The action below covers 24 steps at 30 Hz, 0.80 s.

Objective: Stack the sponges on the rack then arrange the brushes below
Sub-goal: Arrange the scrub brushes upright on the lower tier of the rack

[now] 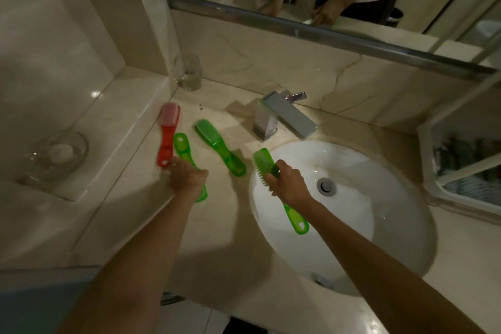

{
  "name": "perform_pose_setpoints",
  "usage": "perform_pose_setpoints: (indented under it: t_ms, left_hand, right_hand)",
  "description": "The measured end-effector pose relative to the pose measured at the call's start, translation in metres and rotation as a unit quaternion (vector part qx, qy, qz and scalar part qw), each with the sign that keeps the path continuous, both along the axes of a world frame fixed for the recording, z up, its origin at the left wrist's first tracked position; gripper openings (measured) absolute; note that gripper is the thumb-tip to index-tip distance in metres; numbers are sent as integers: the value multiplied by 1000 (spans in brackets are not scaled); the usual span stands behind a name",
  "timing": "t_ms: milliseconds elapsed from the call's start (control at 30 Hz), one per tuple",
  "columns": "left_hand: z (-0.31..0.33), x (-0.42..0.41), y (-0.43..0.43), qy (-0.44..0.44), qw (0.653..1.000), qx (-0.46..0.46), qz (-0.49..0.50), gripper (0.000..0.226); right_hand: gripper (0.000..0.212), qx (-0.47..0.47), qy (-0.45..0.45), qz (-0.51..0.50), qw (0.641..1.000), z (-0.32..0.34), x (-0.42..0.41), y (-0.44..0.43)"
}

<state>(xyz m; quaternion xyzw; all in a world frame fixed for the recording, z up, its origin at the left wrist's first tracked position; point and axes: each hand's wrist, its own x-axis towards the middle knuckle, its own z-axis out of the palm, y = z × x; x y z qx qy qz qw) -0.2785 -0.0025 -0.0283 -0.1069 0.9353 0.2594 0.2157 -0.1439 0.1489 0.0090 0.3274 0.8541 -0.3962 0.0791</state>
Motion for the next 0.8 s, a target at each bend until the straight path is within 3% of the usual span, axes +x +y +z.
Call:
perform_pose_setpoints:
  t_ms: [133, 333, 467, 600, 800]
  left_hand:
    - [1, 4, -1, 17, 999, 1, -28, 77]
    - [27, 31, 2, 116, 991, 65, -31, 39]
    - [57, 65, 25, 127, 970, 127, -165, 25]
    - [71, 105, 61, 122, 932, 148, -306, 14]
    - [77, 172, 135, 119, 871, 124, -460, 23]
  right_hand:
    - [17, -4, -2, -18, 1000, -2, 12, 6]
    - [20, -57, 45, -92, 993, 3, 38, 28]
    - [27, -129, 91, -190, 969, 20, 63, 41]
    - [13, -133, 86, -218, 963, 30, 114, 66]
    - [43, -62, 48, -285, 955, 36, 212, 114]
